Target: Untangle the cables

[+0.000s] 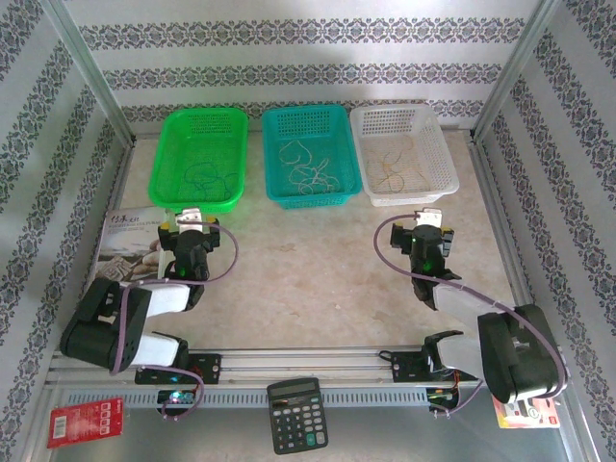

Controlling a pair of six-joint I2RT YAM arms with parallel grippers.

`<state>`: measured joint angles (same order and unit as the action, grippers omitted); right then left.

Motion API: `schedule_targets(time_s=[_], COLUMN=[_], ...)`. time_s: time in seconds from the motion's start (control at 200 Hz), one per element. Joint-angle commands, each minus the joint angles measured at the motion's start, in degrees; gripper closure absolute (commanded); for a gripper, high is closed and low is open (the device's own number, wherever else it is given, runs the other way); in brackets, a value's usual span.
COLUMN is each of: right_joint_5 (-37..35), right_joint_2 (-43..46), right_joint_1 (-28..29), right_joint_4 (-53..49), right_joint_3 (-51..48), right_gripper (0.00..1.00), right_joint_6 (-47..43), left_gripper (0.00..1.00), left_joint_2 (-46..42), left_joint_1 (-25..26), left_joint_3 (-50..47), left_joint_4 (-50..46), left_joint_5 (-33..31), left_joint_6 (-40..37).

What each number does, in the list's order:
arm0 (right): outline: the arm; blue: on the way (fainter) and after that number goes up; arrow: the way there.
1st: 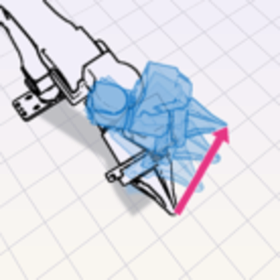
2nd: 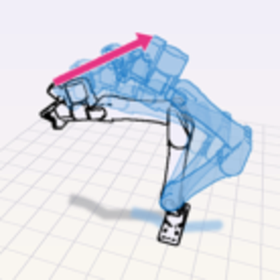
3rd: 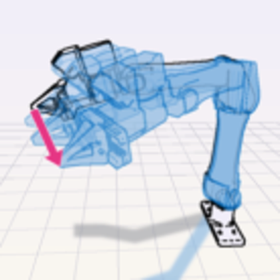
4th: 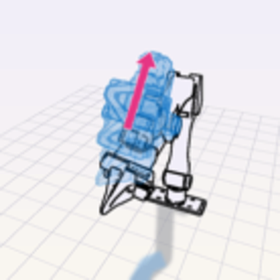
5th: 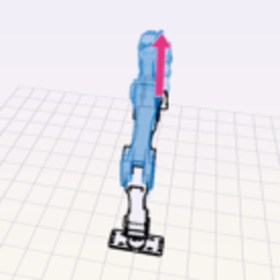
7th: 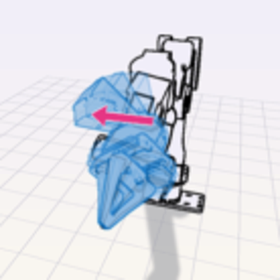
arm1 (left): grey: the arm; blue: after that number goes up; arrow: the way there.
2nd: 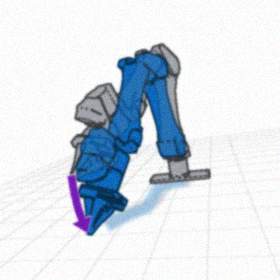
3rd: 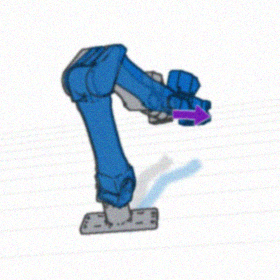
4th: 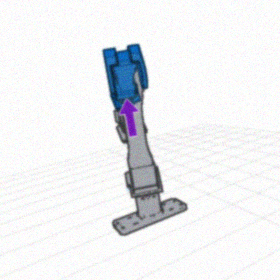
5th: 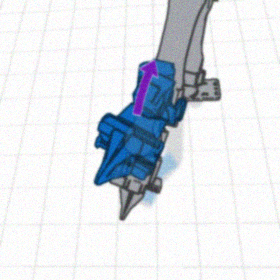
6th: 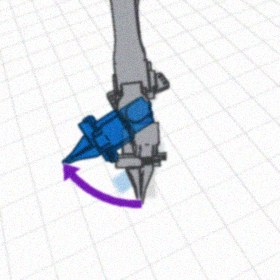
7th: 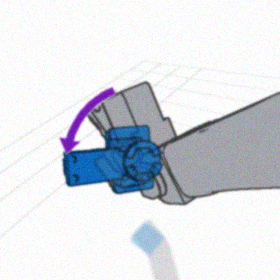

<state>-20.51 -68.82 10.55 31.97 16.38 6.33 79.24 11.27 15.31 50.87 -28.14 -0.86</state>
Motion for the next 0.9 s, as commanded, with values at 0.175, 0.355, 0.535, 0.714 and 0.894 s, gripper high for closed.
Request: schedule_targets(time_s=[0.175, 0.355, 0.535, 0.714, 0.894], right_joint_5=[14.06, 9.84, 12.09, 16.53, 16.41], right_joint_2=[-1.95, -4.41, -20.03, -18.95, -19.29], right_joint_1=[-4.26, -5.95, -5.69, -7.06, -9.75], right_joint_4=[12.78, 23.91, 41.24, 30.65, 23.84], right_joint_3=[-0.86, -4.49, -4.78, 0.27, 4.71], right_gripper=[0.02, 0.02, 0.02, 0.02, 0.02], right_joint_6=[-2.37, -5.41, -7.49, -6.86, -3.34], left_gripper=[0.00, 0.00, 0.00, 0.00, 0.00], left_joint_2=[5.28, 10.60, 12.43, 12.26, 12.16], left_joint_1=[-6.08, -7.62, -8.46, -9.26, -9.75], left_joint_3=[0.46, 2.76, 5.33, 5.78, 5.94], left_joint_4=[9.35, 9.21, 7.38, 6.13, 5.55], left_joint_5=[12.07, 17.48, 17.64, 18.52, 19.18], left_joint_6=[0.67, 0.62, 1.01, 1.82, 2.27])
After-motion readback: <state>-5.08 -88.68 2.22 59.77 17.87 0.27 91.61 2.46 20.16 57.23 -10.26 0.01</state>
